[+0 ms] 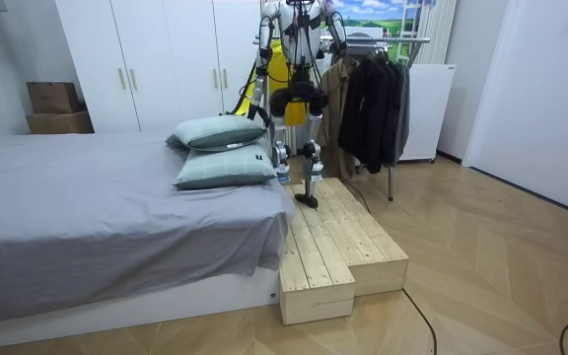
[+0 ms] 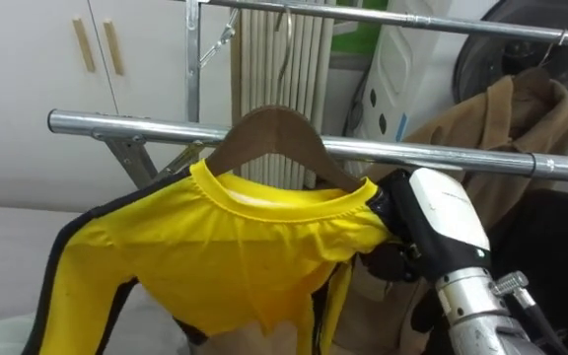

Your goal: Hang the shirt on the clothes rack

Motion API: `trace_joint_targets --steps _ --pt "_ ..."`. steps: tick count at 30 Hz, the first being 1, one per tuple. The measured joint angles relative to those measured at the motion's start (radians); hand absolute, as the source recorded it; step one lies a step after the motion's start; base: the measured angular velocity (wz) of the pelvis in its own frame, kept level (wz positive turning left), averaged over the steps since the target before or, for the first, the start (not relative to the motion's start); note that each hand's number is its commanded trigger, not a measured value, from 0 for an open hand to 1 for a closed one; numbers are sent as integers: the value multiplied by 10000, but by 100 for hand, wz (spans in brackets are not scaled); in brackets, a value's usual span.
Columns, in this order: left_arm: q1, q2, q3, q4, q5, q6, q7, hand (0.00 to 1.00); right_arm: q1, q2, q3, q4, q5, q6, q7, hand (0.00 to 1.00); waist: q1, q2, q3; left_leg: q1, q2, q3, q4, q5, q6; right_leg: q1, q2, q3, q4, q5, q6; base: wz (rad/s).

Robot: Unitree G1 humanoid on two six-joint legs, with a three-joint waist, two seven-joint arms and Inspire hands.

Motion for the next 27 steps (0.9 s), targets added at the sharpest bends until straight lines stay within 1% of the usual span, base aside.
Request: trace_joint_targets --steps 1,4,6,7,8,10,11,12,15,17,18,20,21,22,23,24,25,27 --pt "-4 -2 -6 1 0 1 0 0 -11 0 1 171 143 -56 3 100 69 36 26 0 1 0 2 0 0 0 -1 -6 -3 0 0 0" --pt "5 -14 -11 -125 8 38 -7 0 -210 1 8 1166 825 -199 137 100 109 43 31 0 1 -20 4 1 -1 0 -35 -140 1 -10 -6 4" --pt "22 -24 -6 -257 22 52 -33 0 -251 1 8 1679 1165 -177 420 100 197 47 35 0 5 -22 3 3 -5 -1 -34 -150 2 -13 -4 2" --pt "38 -29 -5 -346 99 55 -54 0 -249 1 17 1899 1234 -172 633 100 199 74 53 -5 8 -35 2 4 -8 0 -39 -180 -1 -23 9 7" --pt "37 -29 -5 -392 133 55 -87 0 -245 1 44 2194 1331 -162 873 100 218 94 64 -19 2 -106 2 6 -13 10 -41 -213 -10 -44 43 9" --pt "31 -28 0 -396 294 55 -168 0 -259 21 84 2701 1591 -61 1252 100 251 128 73 -18 -6 -210 2 7 -15 48 -50 -259 -37 -37 28 12" --pt "30 -27 0 -395 335 56 -236 0 -263 21 84 3020 1811 20 1462 100 253 153 60 -18 -8 -266 1 8 -16 80 -66 -300 -94 -8 -23 11" --pt "28 -27 1 -394 348 56 -253 0 -273 21 84 3164 1853 39 1566 100 258 161 53 -17 -7 -274 0 9 -18 86 -67 -318 -104 -6 -27 10" --pt "-4 -28 13 -393 413 66 -297 0 -370 22 82 4079 1982 281 2110 100 251 165 43 -15 -4 -329 0 19 -35 102 -83 -439 -115 -12 -82 7" --pt "6 -27 131 -395 596 116 -391 0 -500 20 11 4465 2216 550 2448 100 236 158 32 -17 -5 -357 0 25 -45 102 -90 -512 -102 -54 -117 6" --pt "9 -23 195 -395 684 133 -434 0 -550 20 7 4537 2216 603 2520 100 230 150 22 -17 -4 -362 0 27 -49 102 -89 -521 -101 -61 -122 4" --pt "-2 -16 381 -398 704 216 -536 0 -830 20 0 5101 2272 767 2816 100 219 71 -44 -16 -4 -477 -1 31 -55 138 -80 -506 -125 -57 -150 3" --pt "-8 -6 389 -399 703 248 -552 0 -900 19 -1 5252 2300 831 2874 100 219 48 -61 -15 -5 -533 -1 31 -55 149 -79 -510 -128 -55 -155 4" --pt "-9 23 389 -402 685 274 -618 0 -1085 19 -1 5668 2469 848 2949 100 224 10 -89 -3 -2 -560 0 31 -55 170 -82 -589 -144 -51 -162 3" --pt "-12 42 389 -408 685 282 -642 0 -1197 19 0 5921 2573 849 2974 100 222 -4 -95 17 2 -560 -1 31 -55 178 -96 -681 -145 -50 -164 0" --pt "-3 61 388 -437 684 303 -690 0 -1387 20 -1 6320 2669 897 3026 100 248 -22 -96 63 5 -559 -2 28 -59 207 -118 -824 -154 -50 -165 -3" --pt "6 64 389 -437 684 322 -717 0 -1536 20 -1 6579 2702 906 3072 100 249 -21 -69 141 -6 -559 -7 26 -61 292 -163 -976 -198 -72 -196 0" --pt "-5 64 392 -437 685 331 -763 0 -1598 20 -2 6775 2703 903 3090 100 251 -16 -77 167 -20 -594 -7 25 -63 384 -189 -974 -291 -92 -225 2"
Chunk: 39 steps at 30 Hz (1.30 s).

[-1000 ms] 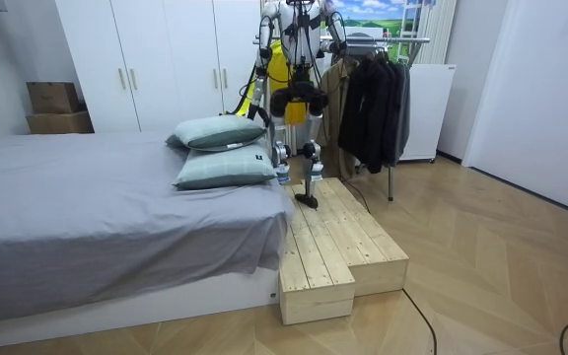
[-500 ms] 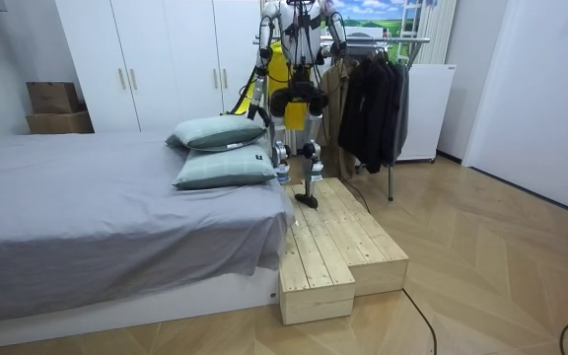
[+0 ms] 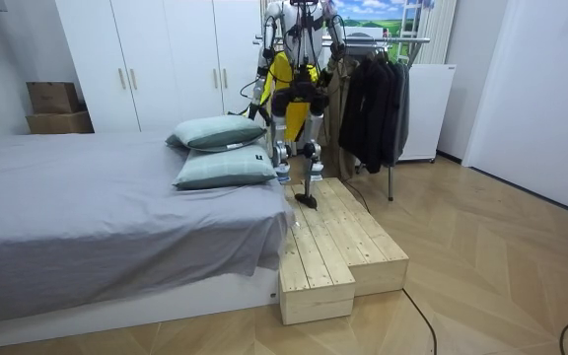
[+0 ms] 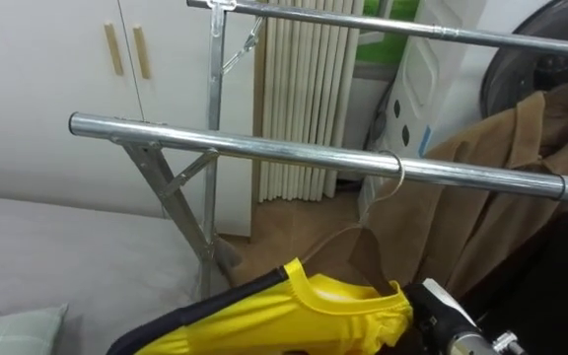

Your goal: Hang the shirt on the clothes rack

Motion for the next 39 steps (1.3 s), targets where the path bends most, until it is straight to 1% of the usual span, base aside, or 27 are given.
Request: trace_joint_targets --steps 5,11,16,19,20,21,22,23,30,32,34,37,39 --pt "-19 0 13 2 -14 -1 -65 0 -162 41 -33 428 32 -8 79 100 -2 -10 20 62 -31 -213 -6 0 0 77 -8 10 -26 -6 -22 0" --pt "-41 0 113 1 -13 -1 -102 0 -162 145 -86 503 28 6 120 100 -11 -30 59 61 -39 -217 -11 -1 1 75 -12 38 -34 -24 -26 0" --pt "-22 -6 193 -55 -13 -1 -112 0 -162 262 -378 705 -11 2 94 100 -10 -12 76 59 -43 -234 -12 -2 1 78 -13 56 -44 -28 -32 0" --pt "0 -6 194 -168 -13 -1 -105 0 -162 262 -419 722 -19 3 52 100 -13 2 77 60 -43 -234 -12 -2 1 77 -12 61 -47 -28 -32 0" --pt "-6 -6 195 -173 -13 -2 -99 0 -162 263 -421 737 -39 4 48 94 -12 14 70 60 -43 -234 -12 -2 1 77 -12 63 -48 -28 -33 0" --pt "-4 -6 195 -173 -13 -2 -98 0 -161 263 -421 746 -46 4 47 58 -13 23 65 60 -43 -235 -12 -2 1 77 -11 63 -46 -28 -33 0" --pt "-1 -8 193 -174 -29 -2 -90 0 -157 262 -415 777 -74 4 22 34 -11 35 57 62 -43 -233 -13 -1 1 76 -11 59 -38 -28 -33 0" --pt "0 -17 193 -197 -29 -2 -59 0 -139 262 -409 778 -107 4 -44 0 -10 38 55 63 -43 -232 -15 -2 1 74 -10 57 -38 -28 -33 0" --pt "9 -66 202 -229 -24 -4 83 0 -2 262 -406 782 -236 34 -498 0 -5 45 45 62 -41 -229 -19 -1 1 74 -9 24 -37 -39 -32 0" --pt "4 -67 202 -235 -27 -4 83 0 28 262 -403 781 -262 165 -689 0 5 48 40 62 -40 -226 -18 -1 1 74 -8 36 -36 -38 -32 0" --pt "6 -67 202 -232 -28 -4 84 0 28 261 -386 780 -352 216 -780 0 15 52 38 69 -40 -221 -18 -1 1 73 -7 43 -25 -38 -32 0" --pt "1 -67 202 -227 -27 -6 84 0 28 261 -357 777 -579 217 -834 0 14 57 36 83 -39 -213 -17 -1 1 73 -4 25 -10 -40 -30 0" --pt "11 -72 202 -250 -27 -3 82 0 30 262 -356 626 -839 243 -834 0 -9 69 34 87 -37 -181 -18 -1 1 72 -1 94 -9 -42 -26 -2"
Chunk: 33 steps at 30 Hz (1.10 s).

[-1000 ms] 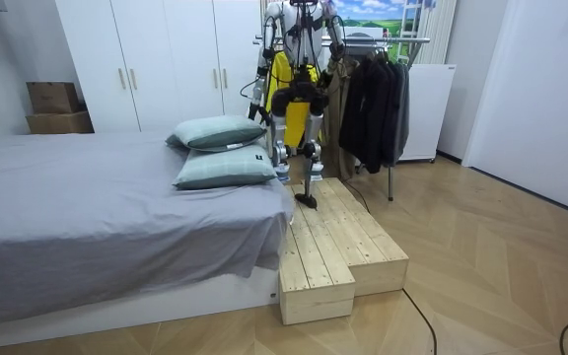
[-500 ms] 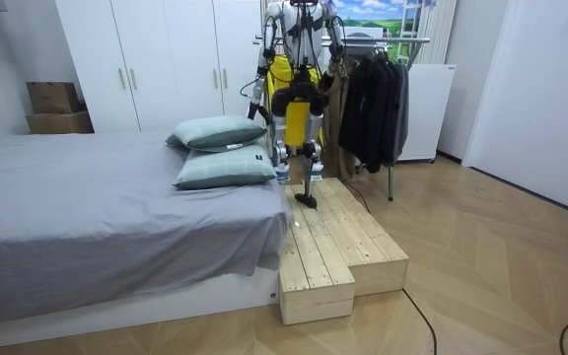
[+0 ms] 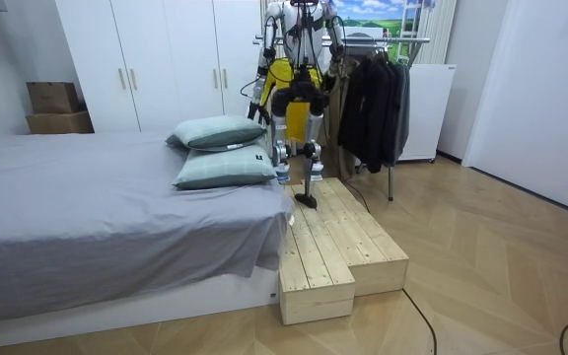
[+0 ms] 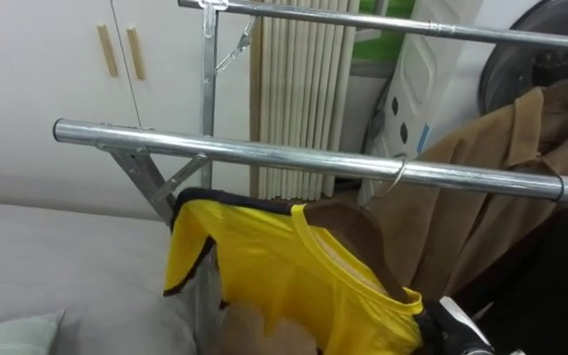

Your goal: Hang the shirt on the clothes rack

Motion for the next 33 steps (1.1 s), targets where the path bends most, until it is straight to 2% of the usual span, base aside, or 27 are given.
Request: trace_joint_targets --steps 3,10,14,19,21,22,24,26,29,33 --pt "0 2 1 -80 1 -4 -5 0 0 -6 -10 -810 -567 180 -3 0 -24 34 -6 7 -1 1 -1 0 0 -3 7 58 3 -1 0 -6" --pt "13 -4 1 -96 -8 -4 -3 0 285 -9 -5 -2557 -686 180 -221 0 -12 51 -7 84 -7 29 -31 0 0 8 22 199 35 -5 11 -7" --pt "20 -84 35 -93 -286 -6 24 0 398 -15 -20 -3546 -834 194 -287 0 -20 93 24 96 10 268 -29 0 0 -21 27 242 25 -34 62 -9" --pt "35 -115 75 -76 -417 -16 220 0 434 -10 -33 -4841 -983 180 -638 0 -79 81 33 93 23 269 -24 0 0 -37 31 242 16 -38 67 -5" --pt "38 -135 73 -77 -619 -42 312 0 433 8 -32 -5139 -792 134 -870 0 -34 65 28 97 41 271 -23 -1 -1 -78 14 52 25 -35 65 -13" --pt "66 -136 73 -78 -707 -100 355 0 433 38 -31 -5275 -702 68 -1028 0 -10 64 26 101 84 273 -23 -57 -76 -125 -6 -341 78 -34 80 -19" --pt "190 -141 94 -79 -789 -228 454 0 433 220 -66 -5487 -362 49 -1307 0 -30 72 28 140 136 270 -31 -148 -123 -158 -10 -621 140 -191 364 -14" --pt "260 -140 108 -81 -791 -313 487 0 433 316 -115 -5508 133 49 -1726 0 -65 81 26 269 180 263 -41 -188 -142 -80 -67 -1086 104 -353 721 -3" --pt "256 -170 84 -94 -794 -347 517 0 433 403 -279 -5510 637 39 -2165 0 -150 85 24 277 171 266 -42 -190 -141 -51 -155 -1511 -17 -374 765 0" --pt "272 -225 80 -121 -808 -347 686 0 432 451 -384 -5512 1139 40 -2495 0 -177 121 18 284 163 268 -45 -222 -145 -58 -171 -1643 8 -337 712 -4"
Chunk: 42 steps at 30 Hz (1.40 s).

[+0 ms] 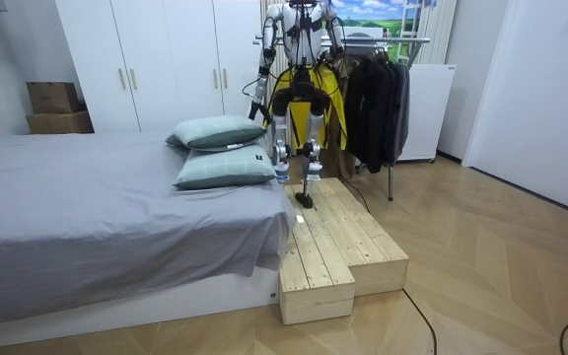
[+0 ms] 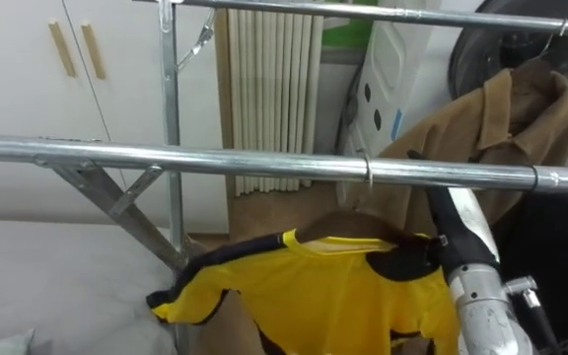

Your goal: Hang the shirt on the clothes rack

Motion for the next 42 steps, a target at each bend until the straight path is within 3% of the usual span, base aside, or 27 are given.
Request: trace_joint_targets --steps 7,8,9,10,11,12,13,14,15,17,23,29,42 --pt "-1 -73 -105 -193 -173 -34 7 0 10 -10 -4 -23 1605 -91 -583 0 -111 -56 -57 114 27 14 -112 -33 -12 28 38 -293 225 111 -180 -1" --pt "-19 -93 -133 -193 -174 -35 -9 0 53 -7 -2 3 1884 -99 -710 0 -98 39 -41 308 264 -7 -119 -33 -16 -282 169 -632 919 97 -139 -19" --pt "-6 -112 -121 -188 -173 -40 -9 0 66 12 4 6 1987 -123 -744 0 -85 235 40 383 458 -95 -116 -54 -17 -574 236 -993 1336 -89 355 -38" --pt "89 -98 -50 -180 -148 -44 -5 0 111 87 10 -51 2073 -387 -824 0 -70 247 -51 343 506 -249 -58 -73 -18 -1069 -138 -1724 1196 -407 269 -51" --pt "100 -100 50 -189 -139 -43 -6 0 66 88 17 -161 2075 -512 -849 0 2 205 -62 246 465 -258 72 -223 -92 -1440 -444 -1824 819 -304 86 -72" --pt "252 -143 178 -142 -115 19 -6 0 61 107 10 -218 2103 -751 -935 0 -2 366 -91 134 652 -297 302 -760 -310 -1679 -538 -2544 1025 184 -109 -40" --pt "303 -125 154 -145 -141 68 -9 0 335 126 -2 -185 2301 -745 -1076 0 -250 416 -95 153 654 -293 208 -826 -377 -1476 -544 -2750 952 193 -120 8" --pt "350 -113 84 -198 -157 65 -8 0 630 122 -48 -32 2423 -742 -1160 0 -545 385 -80 194 579 -316 90 -801 -341 -1115 -549 -2462 703 196 -123 47" --pt "351 -114 91 -225 -125 64 -6 0 700 123 -58 89 2493 -742 -1190 0 -626 334 -49 182 524 -326 21 -783 -337 -961 -553 -2297 599 195 -123 33" --pt "348 -109 109 -313 -58 29 36 0 974 152 -81 223 2534 -760 -1175 0 -623 306 -53 132 430 -307 -59 -608 -302 -729 -509 -2246 362 206 -113 -6" --pt "525 1 97 -277 -149 48 104 0 1733 146 -336 304 2463 -851 -1244 0 -637 281 -49 221 255 -291 -80 -558 -213 -646 -549 -2135 212 290 -107 -3" --pt "722 5 90 -274 -148 49 203 0 2068 148 -479 897 2679 -863 -1270 0 -676 312 -49 262 213 -271 51 -518 -156 -499 -549 -1991 -1 338 -218 -1" --pt "812 6 93 -792 -111 60 168 0 2596 148 -503 1276 2663 -978 -1269 0 -732 280 -77 256 212 -262 67 -509 -148 -472 -549 -1995 -35 407 -261 0"
